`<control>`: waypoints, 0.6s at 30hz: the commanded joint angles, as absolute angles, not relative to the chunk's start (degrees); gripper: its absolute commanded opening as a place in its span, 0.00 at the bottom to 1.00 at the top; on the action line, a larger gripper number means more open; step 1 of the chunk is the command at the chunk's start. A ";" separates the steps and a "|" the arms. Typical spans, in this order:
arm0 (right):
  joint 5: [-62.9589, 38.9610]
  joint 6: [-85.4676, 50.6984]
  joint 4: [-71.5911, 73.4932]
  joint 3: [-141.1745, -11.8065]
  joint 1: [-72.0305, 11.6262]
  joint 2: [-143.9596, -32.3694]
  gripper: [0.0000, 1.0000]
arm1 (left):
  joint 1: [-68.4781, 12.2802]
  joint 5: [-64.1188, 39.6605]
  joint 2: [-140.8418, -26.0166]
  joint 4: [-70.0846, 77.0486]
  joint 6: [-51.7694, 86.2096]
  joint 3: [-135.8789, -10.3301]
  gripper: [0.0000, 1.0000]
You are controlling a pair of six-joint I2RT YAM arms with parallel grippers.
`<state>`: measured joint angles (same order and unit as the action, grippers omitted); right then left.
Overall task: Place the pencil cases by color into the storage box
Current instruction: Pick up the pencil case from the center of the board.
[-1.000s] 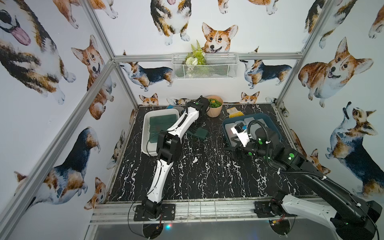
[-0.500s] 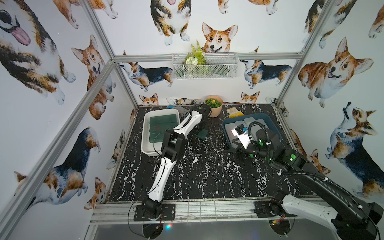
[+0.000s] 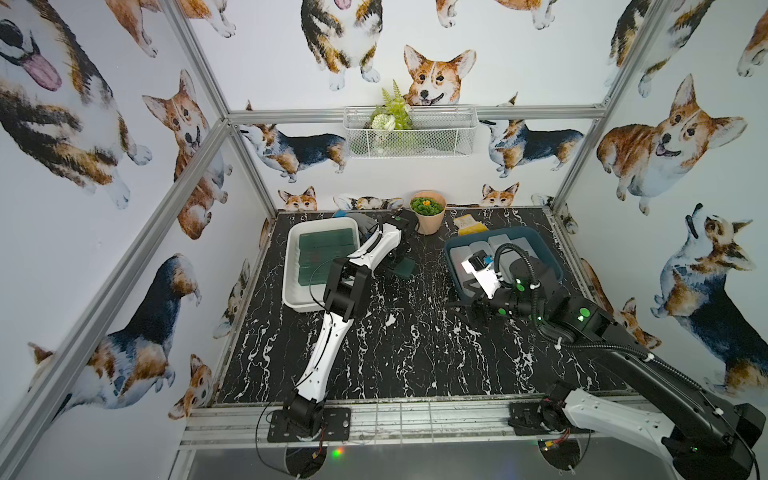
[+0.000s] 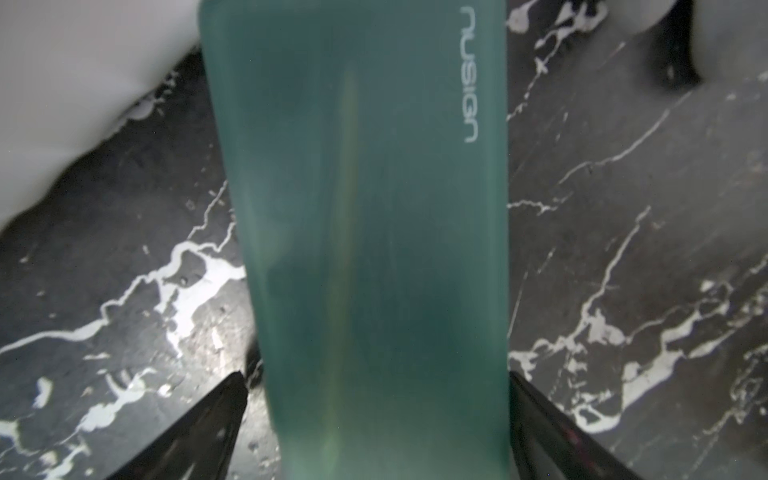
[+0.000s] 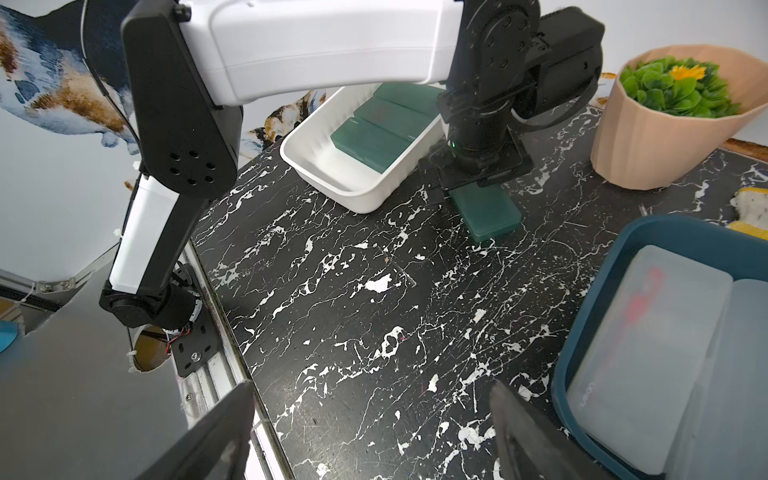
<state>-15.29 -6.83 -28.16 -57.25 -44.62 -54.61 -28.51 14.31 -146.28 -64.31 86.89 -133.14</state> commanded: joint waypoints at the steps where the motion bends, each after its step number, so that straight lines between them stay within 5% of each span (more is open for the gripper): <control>1: -15.98 -5.90 -28.48 -58.17 -44.67 -55.34 0.89 | -28.05 14.59 -147.03 -63.66 88.71 -133.35 0.91; 9: -16.00 -5.06 -28.17 -59.00 -44.73 -56.69 0.89 | -28.20 13.01 -147.66 -62.58 88.19 -133.68 0.72; 18: -14.73 -5.97 -25.19 -57.28 -44.70 -55.41 0.89 | -29.96 9.63 -143.13 -63.02 82.75 -133.31 0.66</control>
<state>-15.25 -6.11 -28.08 -57.58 -44.62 -55.96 -29.02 11.84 -145.73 -62.61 84.90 -133.73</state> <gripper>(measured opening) 0.893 0.739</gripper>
